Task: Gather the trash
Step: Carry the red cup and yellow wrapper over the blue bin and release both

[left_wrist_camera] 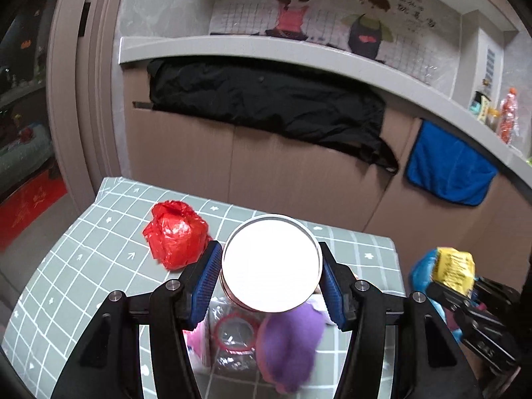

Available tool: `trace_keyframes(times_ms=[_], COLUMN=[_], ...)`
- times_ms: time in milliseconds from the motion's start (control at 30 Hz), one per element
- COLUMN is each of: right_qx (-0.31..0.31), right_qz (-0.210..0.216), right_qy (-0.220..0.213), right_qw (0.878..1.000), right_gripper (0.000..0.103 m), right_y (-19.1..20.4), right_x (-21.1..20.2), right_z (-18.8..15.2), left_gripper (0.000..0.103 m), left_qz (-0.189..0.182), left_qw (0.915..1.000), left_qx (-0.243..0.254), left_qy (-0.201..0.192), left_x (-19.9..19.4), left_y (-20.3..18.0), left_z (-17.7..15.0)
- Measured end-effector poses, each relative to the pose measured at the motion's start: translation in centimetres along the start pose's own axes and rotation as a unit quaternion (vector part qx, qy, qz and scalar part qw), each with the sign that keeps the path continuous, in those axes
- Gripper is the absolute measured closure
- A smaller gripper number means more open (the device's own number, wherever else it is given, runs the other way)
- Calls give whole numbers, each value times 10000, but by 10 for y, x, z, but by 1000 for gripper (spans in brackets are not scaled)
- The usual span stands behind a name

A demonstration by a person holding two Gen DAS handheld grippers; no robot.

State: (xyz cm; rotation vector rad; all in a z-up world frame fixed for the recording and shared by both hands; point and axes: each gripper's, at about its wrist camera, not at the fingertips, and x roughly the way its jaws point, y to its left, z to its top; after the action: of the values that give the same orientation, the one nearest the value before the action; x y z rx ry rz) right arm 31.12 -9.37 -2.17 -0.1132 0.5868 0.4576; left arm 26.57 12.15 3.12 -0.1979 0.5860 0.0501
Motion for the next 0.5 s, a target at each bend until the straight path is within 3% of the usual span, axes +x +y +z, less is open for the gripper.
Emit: trace_keyframes(times_ms=[300, 500], right_qx=[-172, -138], right_qz=[-377, -661], right_qy=[-560, -906], right_qw=[9976, 9936], right_gripper=[85, 85], right_y=[-1, -23], right_x=[-54, -102], right_z=[23, 26], left_gripper=[46, 46], left_qz=[-418, -669], left_qw=[9986, 9961], left_qx=[282, 534], left_qy=[-149, -236], left_x=[-47, -53], left_y=[-45, -97], left_z=[7, 5])
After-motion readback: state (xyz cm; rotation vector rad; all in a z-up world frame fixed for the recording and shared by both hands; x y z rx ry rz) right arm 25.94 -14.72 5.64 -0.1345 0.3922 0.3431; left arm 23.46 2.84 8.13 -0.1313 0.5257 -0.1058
